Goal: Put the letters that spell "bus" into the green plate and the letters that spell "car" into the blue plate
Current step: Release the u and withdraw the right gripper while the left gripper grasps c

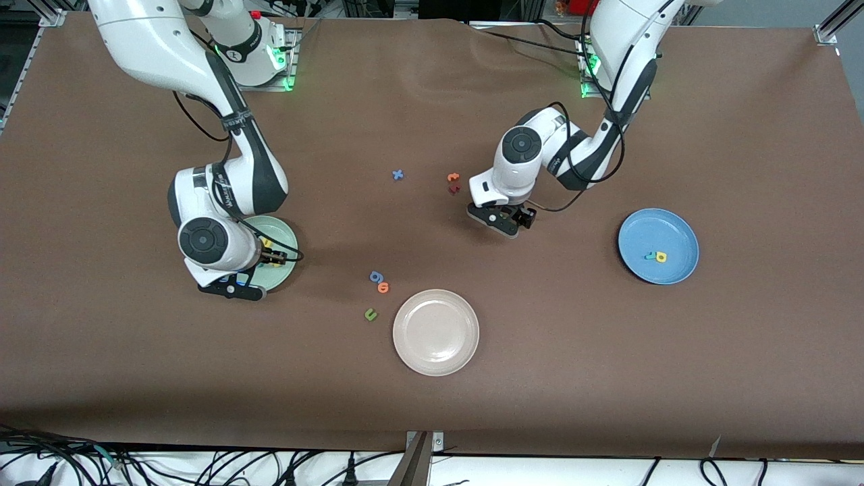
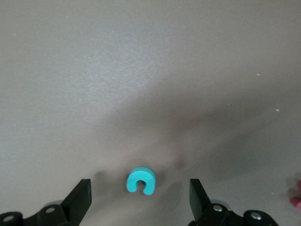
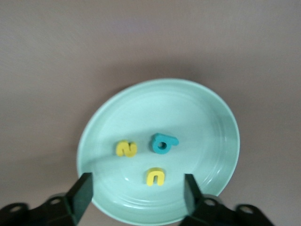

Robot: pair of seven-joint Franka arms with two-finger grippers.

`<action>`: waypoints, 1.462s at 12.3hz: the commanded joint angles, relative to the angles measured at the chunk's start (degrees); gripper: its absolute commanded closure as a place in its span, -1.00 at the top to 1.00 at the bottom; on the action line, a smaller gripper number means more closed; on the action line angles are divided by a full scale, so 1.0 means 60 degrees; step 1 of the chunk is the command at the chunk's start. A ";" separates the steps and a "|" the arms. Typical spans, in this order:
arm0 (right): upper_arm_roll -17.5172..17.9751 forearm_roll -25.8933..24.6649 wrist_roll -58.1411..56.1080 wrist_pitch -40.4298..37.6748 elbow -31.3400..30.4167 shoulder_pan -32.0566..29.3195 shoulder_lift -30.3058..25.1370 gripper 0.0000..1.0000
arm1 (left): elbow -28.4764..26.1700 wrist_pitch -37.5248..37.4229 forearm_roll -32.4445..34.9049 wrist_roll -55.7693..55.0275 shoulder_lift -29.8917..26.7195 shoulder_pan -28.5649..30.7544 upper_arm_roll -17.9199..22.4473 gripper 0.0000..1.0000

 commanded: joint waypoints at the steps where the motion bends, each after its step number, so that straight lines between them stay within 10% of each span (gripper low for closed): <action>1: 0.0099 0.0161 -0.0230 -0.0090 0.0284 -0.0076 -0.0796 1.00 | -0.0120 0.0052 0.0359 -0.0254 0.0044 0.0001 0.0015 0.79; 5: 0.0099 0.0176 -0.0245 -0.1182 0.0534 -0.0061 -0.2216 1.00 | -0.0134 0.0096 0.0417 -0.0254 0.0176 0.0001 0.0015 0.67; 8: 0.0128 0.0263 -0.0711 -0.2924 0.0942 0.0011 -0.3153 1.00 | -0.0120 0.0126 0.0667 -0.0312 0.0235 0.0015 0.0015 -0.11; 11: 0.0610 0.0249 -0.0961 -0.4467 0.0565 -0.0425 -0.4427 1.00 | -0.0076 0.0126 0.0667 -0.0371 0.0279 0.0015 0.0029 -0.24; 16: 0.1212 0.0191 -0.3334 -0.3900 0.0459 -0.2943 -0.5792 1.00 | 0.0027 0.0155 0.0696 -0.0371 0.0425 0.0015 0.0029 -0.40; 18: 0.1241 -0.0159 -0.3424 -0.3491 0.0475 -0.2962 -0.6086 1.00 | 0.0027 0.0461 0.0696 -0.0371 0.0470 0.0030 0.0087 -0.74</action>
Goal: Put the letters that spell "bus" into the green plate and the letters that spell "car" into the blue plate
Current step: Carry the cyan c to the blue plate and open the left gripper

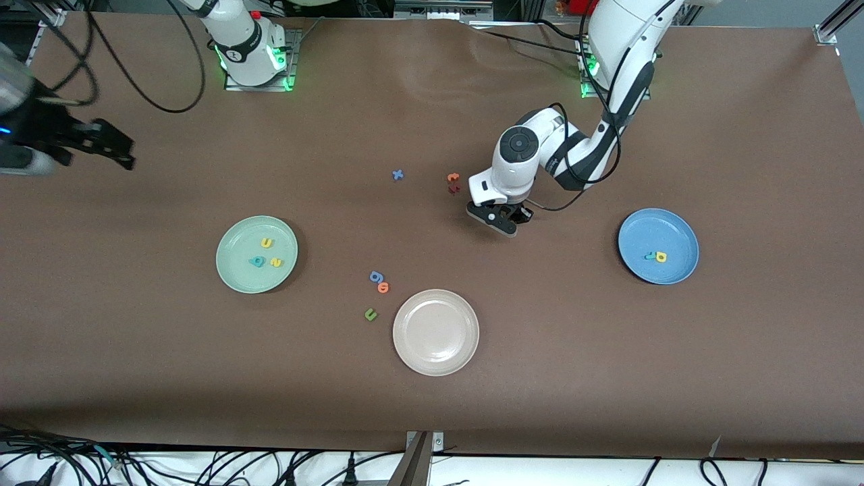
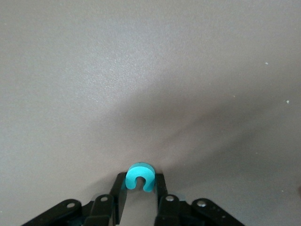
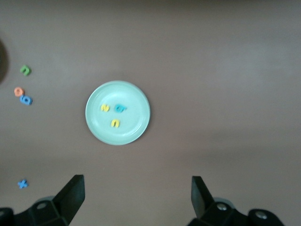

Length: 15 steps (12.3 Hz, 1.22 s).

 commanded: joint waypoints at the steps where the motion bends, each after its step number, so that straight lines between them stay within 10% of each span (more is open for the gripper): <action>1: 0.0234 -0.0183 -0.0053 0.0495 -0.0219 -0.0175 -0.0570 1.00 | 0.0095 0.0408 0.0411 -0.0221 0.0376 0.0032 0.0101 -0.84; 7: 0.0249 0.0402 -0.0155 -0.0178 -0.0352 -0.0526 -0.0616 1.00 | 0.0066 -0.0046 -0.0786 0.3768 -0.0663 0.1130 0.1225 -0.93; 15: 0.0569 0.0712 -0.0141 0.0376 -0.0421 -0.0718 0.0483 1.00 | -0.0036 -0.0998 -0.3557 1.1700 -0.1075 0.1541 0.4801 -0.83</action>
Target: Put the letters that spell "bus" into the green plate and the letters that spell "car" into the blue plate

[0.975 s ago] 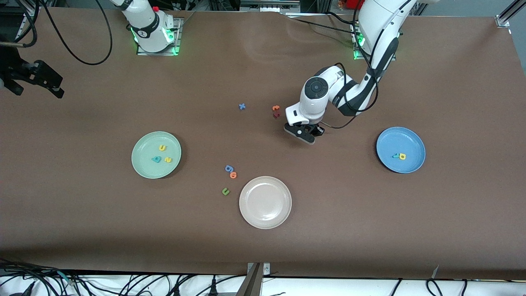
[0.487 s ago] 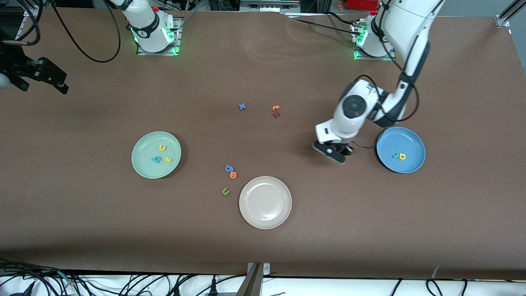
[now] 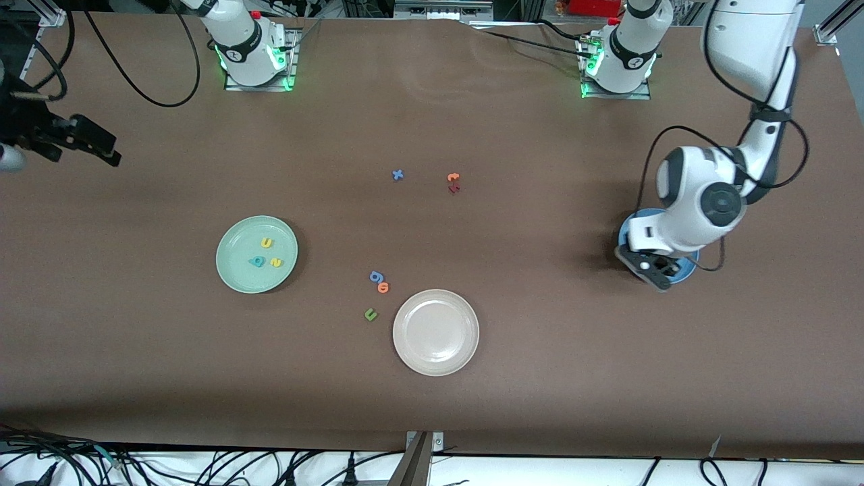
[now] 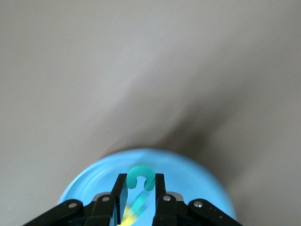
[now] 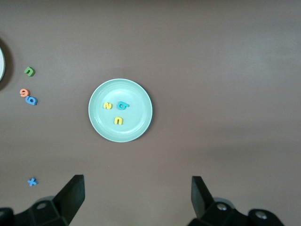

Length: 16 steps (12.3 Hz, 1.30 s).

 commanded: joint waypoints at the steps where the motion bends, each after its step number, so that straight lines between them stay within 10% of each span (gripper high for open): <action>1: 0.0344 0.0133 -0.0297 0.0885 -0.0473 -0.0201 0.0263 1.00 | -0.0322 -0.0351 -0.0623 0.0848 -0.0149 0.0154 0.0312 -0.77; 5: 0.0329 -0.0278 -0.0988 0.1344 -0.0971 -0.0215 0.0060 1.00 | -0.0791 -0.1173 -0.1619 -0.0134 -0.0090 0.0434 0.0312 -0.39; 7: 0.0300 -0.0145 -0.0958 0.1490 -0.1062 -0.0332 0.0015 1.00 | -0.0734 -0.1188 -0.1679 -0.0165 -0.0119 0.0448 0.0327 0.99; 16: 0.0051 0.0133 -0.1030 0.1344 -0.0960 -0.0333 0.0132 1.00 | 0.4462 -0.7175 0.0092 -0.1801 -0.2153 0.0668 0.0708 1.00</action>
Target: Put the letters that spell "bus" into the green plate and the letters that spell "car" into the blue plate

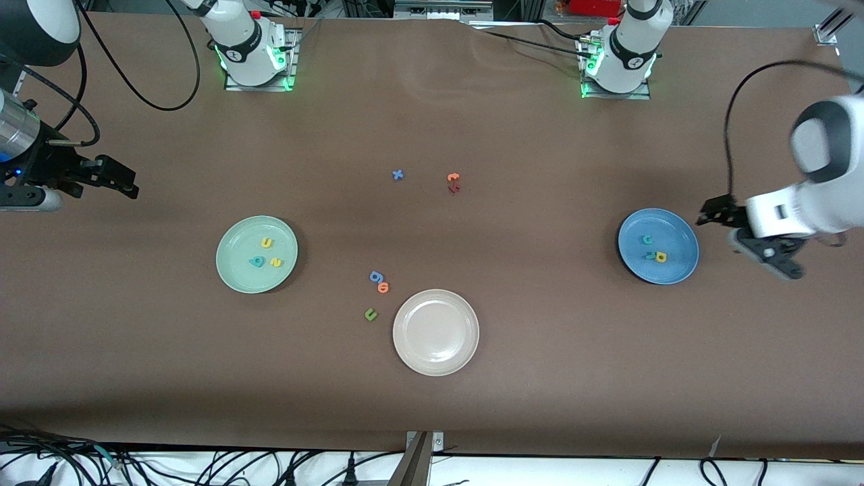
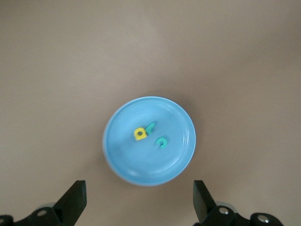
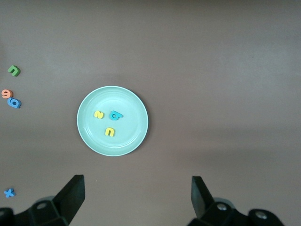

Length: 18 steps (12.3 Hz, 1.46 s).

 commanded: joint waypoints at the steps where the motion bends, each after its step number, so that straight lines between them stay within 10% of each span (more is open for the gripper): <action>1: 0.0033 0.0174 -0.0238 -0.0079 -0.0049 -0.0092 -0.0199 1.00 | 0.1329 -0.0977 0.0402 -0.0813 -0.0307 0.0013 -0.0097 1.00; 9: 0.0077 0.0145 -0.0223 -0.0431 0.0157 -0.0018 -0.0184 1.00 | 0.2985 -0.0875 0.0842 -0.2710 -0.0630 0.0012 -0.0653 1.00; 14: 0.0018 0.0116 -0.0267 -0.0329 0.0157 -0.0092 -0.0111 1.00 | 0.2930 -0.1665 0.1296 -0.4987 -0.1259 0.1227 -0.2775 1.00; 18: 0.0018 0.0101 -0.0267 -0.0329 0.0157 -0.0077 -0.0111 1.00 | 0.1702 -0.1696 0.1296 -0.5265 -0.2196 0.1141 -0.3100 1.00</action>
